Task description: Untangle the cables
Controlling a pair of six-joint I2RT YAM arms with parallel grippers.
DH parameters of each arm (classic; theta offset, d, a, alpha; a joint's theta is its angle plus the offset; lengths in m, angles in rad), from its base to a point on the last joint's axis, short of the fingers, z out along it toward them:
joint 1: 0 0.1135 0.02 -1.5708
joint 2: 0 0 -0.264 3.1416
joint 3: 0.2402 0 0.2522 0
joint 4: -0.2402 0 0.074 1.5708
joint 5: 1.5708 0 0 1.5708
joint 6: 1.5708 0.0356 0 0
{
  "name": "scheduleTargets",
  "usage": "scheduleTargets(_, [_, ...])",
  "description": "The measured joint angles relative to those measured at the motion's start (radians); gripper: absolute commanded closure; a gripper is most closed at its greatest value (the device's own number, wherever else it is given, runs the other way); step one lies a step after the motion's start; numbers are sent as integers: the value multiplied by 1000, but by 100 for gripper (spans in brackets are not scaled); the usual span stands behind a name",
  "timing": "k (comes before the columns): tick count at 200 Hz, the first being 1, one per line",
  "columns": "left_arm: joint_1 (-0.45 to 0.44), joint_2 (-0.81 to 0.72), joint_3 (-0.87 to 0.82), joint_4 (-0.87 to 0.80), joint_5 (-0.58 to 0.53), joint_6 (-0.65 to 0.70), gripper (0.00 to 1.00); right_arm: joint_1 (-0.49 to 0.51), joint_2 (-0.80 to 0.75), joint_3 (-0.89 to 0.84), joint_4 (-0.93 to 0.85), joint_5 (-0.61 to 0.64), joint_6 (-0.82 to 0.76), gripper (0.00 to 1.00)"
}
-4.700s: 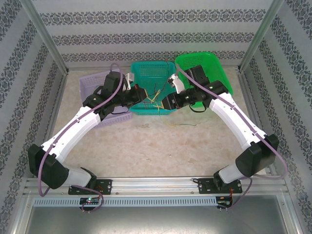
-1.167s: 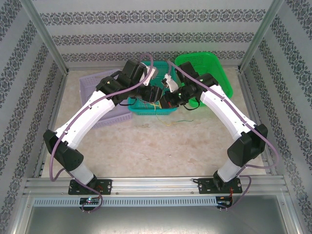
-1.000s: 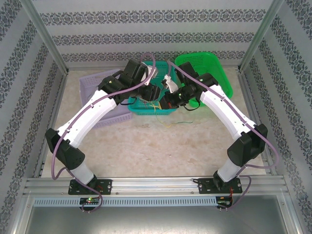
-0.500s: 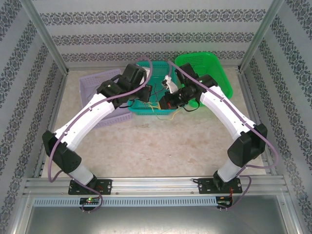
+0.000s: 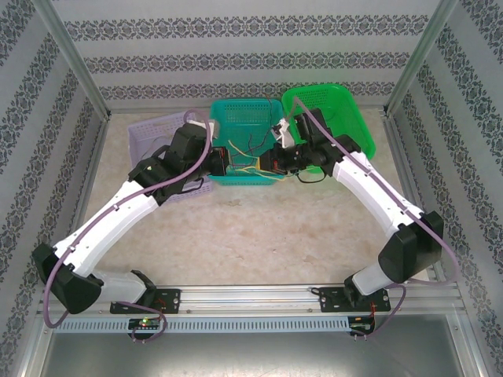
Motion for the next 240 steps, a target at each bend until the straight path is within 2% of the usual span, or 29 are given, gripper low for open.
scheduleTargets(40, [0, -77, -126, 69, 27, -84, 100, -37, -27, -72, 129, 5, 122, 100])
scheduleTargets(103, [-13, -158, -273, 207, 90, -224, 100, -67, -123, -278, 403, 12, 369, 100])
scheduleTargets(151, [-80, -158, -312, 275, 94, -286, 100, -74, -193, -425, 624, 143, 553, 100])
scheduleTargets(200, [-134, -140, -314, 343, 90, -294, 100, -73, -240, -525, 786, 300, 723, 100])
scheduleTargets(240, [-145, -131, -304, 341, 68, -280, 100, -74, -221, -525, 756, 307, 788, 100])
